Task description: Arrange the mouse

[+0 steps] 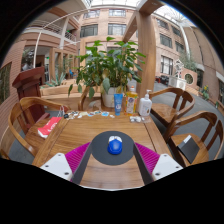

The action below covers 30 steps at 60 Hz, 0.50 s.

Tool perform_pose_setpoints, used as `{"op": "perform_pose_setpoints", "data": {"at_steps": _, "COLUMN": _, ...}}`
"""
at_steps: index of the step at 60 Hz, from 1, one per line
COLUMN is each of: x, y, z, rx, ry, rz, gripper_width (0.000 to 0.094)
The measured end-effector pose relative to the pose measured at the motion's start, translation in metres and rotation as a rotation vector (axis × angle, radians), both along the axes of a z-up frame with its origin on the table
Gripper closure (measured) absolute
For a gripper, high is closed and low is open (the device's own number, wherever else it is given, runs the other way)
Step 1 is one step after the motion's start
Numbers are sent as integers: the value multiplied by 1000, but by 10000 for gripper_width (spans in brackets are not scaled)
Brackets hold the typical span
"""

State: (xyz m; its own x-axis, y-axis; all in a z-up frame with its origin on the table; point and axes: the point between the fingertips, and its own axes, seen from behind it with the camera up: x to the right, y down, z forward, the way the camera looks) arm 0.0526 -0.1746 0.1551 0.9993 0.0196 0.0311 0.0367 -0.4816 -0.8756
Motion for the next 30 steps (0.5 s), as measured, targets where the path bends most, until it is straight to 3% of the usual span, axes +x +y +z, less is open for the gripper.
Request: {"op": "perform_pose_setpoints", "data": {"at_steps": 30, "x": -1, "y": -96, "z": 27, "rx": -9, "ry": -36, "rz": -3, "gripper_width": 80}}
